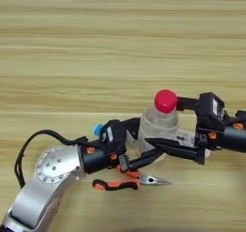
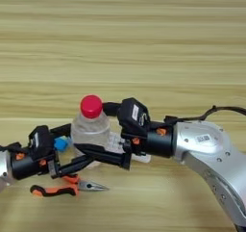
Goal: Move the objects on the table
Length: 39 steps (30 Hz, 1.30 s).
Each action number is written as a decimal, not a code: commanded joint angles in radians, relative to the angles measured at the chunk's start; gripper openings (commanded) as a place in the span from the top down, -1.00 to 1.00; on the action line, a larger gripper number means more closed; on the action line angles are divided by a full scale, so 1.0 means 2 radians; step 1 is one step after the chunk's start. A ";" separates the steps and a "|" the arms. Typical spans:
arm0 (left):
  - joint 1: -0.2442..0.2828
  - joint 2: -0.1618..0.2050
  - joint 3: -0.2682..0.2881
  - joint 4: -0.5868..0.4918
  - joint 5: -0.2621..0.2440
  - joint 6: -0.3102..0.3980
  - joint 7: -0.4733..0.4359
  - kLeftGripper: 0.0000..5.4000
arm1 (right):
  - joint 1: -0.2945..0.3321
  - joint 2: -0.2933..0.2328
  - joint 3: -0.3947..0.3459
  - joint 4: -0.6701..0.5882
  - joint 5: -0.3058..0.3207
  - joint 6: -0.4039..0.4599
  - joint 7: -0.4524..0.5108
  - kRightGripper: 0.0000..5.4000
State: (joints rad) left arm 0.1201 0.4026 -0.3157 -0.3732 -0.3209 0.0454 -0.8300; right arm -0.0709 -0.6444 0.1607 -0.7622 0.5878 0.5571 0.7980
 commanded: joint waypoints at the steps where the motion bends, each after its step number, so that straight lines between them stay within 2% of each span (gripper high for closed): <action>1: -0.012 -0.007 0.014 0.003 -0.001 -0.012 0.009 -0.12 | 0.000 0.001 0.000 -0.011 0.005 -0.010 0.003 -0.75; 8: -0.015 -0.017 0.028 0.006 -0.003 -0.016 0.019 -0.12 | 0.000 0.012 -0.016 -0.017 0.018 -0.021 -0.004 -0.98; 12: -0.021 -0.027 0.043 0.012 -0.005 -0.016 0.033 -0.11 | -0.004 0.020 -0.033 -0.017 0.032 -0.026 -0.010 -1.00; 17: -0.050 -0.049 0.083 0.042 0.007 -0.022 0.082 -0.11 | -0.007 0.026 -0.049 -0.010 0.041 -0.036 -0.017 -1.00; 22: -0.090 -0.071 0.113 0.092 0.042 -0.035 0.148 -0.11 | -0.004 0.032 -0.045 -0.003 0.033 -0.044 -0.020 -1.00; 25: -0.103 -0.079 0.122 0.110 0.057 -0.047 0.172 -0.11 | -0.003 0.034 -0.041 -0.001 0.029 -0.047 -0.021 -1.00; 29: -0.139 -0.101 0.143 0.163 0.087 -0.049 0.239 -0.11 | 0.001 0.043 -0.029 0.004 0.015 -0.057 -0.029 -1.00; 39: -0.141 -0.126 0.124 0.227 0.137 -0.055 0.282 -0.10 | -0.004 0.052 -0.018 0.008 0.001 -0.067 -0.036 -1.00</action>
State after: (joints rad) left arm -0.1413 0.1582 -0.0627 0.0612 -0.0733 -0.0476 -0.2878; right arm -0.0687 -0.5414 0.1213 -0.7467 0.5978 0.4322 0.7281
